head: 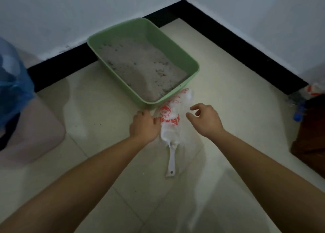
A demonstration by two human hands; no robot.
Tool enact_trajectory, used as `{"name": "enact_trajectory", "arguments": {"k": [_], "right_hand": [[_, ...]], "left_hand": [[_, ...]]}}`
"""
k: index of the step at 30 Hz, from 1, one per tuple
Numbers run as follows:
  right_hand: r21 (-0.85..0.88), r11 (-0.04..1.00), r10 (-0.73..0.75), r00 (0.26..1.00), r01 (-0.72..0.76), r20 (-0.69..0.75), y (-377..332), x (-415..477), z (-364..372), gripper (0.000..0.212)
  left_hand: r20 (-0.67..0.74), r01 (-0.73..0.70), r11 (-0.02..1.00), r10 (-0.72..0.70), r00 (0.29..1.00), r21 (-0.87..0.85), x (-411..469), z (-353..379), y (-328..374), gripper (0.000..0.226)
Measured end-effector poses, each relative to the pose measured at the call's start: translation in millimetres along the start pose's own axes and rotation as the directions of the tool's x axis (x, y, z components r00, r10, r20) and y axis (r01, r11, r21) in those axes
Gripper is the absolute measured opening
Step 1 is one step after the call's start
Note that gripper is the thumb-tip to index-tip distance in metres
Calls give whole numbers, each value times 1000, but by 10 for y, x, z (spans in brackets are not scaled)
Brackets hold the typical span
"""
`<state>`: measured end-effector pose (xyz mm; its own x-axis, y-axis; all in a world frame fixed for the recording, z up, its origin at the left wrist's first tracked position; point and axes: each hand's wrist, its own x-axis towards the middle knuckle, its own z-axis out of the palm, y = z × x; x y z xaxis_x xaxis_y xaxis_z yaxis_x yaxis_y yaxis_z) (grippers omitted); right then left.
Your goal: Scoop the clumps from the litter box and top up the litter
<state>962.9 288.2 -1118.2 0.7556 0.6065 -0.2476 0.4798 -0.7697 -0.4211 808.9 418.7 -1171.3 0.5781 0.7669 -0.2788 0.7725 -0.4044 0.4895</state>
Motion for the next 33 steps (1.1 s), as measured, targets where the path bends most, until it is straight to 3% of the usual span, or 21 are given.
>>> {"name": "enact_trajectory", "arguments": {"k": [3,7,10,15,17,22,26,30,32,33], "right_hand": [[-137,985,-93,992,104,88,-78,95,85,50],[-221,967,-62,958,127,278,-84,167,195,94],[-235,949,-162,964,210,209,39,199,277,72],[-386,843,-360,926,374,112,89,268,300,34],[-401,836,-380,923,374,68,56,289,301,29],[-265,925,-218,950,274,223,-119,217,496,72],[-148,916,-268,844,372,464,-97,40,656,102],[-195,710,-459,655,676,600,-20,8,725,121],[-240,626,-482,610,742,629,-11,105,750,109],[-275,613,-485,628,741,609,-21,157,753,99]], "left_hand": [[139,104,959,-69,988,-263,116,174,-59,41],[179,168,874,-95,979,-455,154,310,-26,24],[45,142,854,-137,989,-501,142,377,-5,17],[-130,18,913,-77,989,-408,39,202,-188,10],[-174,17,949,-75,982,-313,-3,54,-322,15],[-240,87,994,-100,966,-63,-240,-467,-748,20],[-274,162,987,-153,950,13,-415,-941,-931,20],[-309,223,973,-197,930,50,-494,-1135,-983,23],[-333,238,971,-212,919,39,-546,-1118,-1008,23],[-346,246,969,-221,912,28,-580,-1088,-1023,23]]}}
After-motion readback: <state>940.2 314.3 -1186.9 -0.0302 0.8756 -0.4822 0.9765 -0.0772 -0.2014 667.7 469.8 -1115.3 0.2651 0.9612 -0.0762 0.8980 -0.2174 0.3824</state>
